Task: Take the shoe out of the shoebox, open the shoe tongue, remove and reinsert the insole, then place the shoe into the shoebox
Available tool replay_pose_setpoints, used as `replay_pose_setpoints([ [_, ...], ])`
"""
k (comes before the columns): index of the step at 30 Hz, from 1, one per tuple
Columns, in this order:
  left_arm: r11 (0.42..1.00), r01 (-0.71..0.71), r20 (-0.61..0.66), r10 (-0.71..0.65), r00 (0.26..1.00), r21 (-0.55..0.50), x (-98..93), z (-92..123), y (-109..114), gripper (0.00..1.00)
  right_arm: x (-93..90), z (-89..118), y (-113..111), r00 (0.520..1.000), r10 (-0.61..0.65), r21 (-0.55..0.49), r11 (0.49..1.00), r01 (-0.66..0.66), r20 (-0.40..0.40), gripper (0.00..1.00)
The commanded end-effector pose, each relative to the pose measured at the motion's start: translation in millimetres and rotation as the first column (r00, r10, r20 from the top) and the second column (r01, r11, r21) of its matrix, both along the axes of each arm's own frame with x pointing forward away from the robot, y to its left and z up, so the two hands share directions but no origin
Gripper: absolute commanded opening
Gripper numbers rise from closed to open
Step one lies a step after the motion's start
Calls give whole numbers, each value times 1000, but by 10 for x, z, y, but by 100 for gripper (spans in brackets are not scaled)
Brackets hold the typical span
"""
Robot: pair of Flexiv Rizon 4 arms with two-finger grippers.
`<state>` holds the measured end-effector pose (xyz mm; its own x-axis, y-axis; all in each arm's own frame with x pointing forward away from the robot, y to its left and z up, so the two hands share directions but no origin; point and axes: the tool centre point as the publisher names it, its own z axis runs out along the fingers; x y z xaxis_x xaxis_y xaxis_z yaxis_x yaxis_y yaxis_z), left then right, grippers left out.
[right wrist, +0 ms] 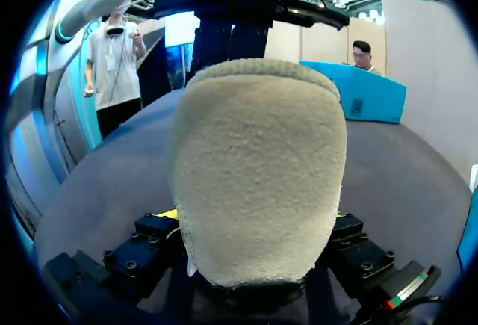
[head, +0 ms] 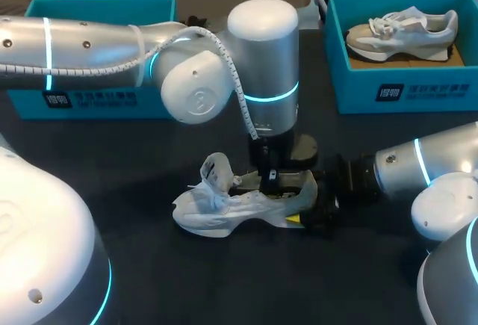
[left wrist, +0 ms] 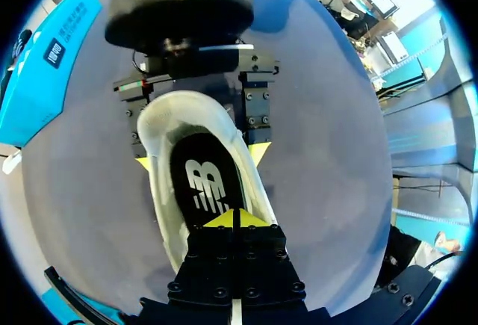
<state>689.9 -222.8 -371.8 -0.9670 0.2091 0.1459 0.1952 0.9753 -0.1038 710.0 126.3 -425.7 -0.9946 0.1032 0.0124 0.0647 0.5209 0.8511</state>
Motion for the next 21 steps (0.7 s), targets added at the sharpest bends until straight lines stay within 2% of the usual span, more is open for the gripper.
replay_pose_setpoints([
  [1,1000,5,-10,-5,1000,-5,-14,-74,37,0,1,-50,51,1000,-3,-8,1000,3,-1,0],
  [10,998,62,-29,-63,998,-14,-47,-128,93,0,1,-50,51,1000,-3,-8,1000,3,-1,0],
  [11,998,66,-26,-66,997,-14,-48,-134,90,24,1,-50,51,1000,-3,-8,1000,3,-1,0],
  [12,997,73,-24,-73,997,-14,-52,-141,85,38,1,-50,51,1000,-3,-8,1000,3,-1,0],
  [15,996,84,-12,-84,996,-5,-55,-175,65,42,1,-50,51,1000,-3,-8,1000,3,-1,0],
  [18,996,88,3,-88,996,11,-39,-221,43,39,1,-50,51,1000,-3,-8,1000,3,-1,0],
  [21,996,89,16,-89,996,23,-30,-269,34,42,1,-50,51,1000,-3,-8,1000,3,-1,0],
])
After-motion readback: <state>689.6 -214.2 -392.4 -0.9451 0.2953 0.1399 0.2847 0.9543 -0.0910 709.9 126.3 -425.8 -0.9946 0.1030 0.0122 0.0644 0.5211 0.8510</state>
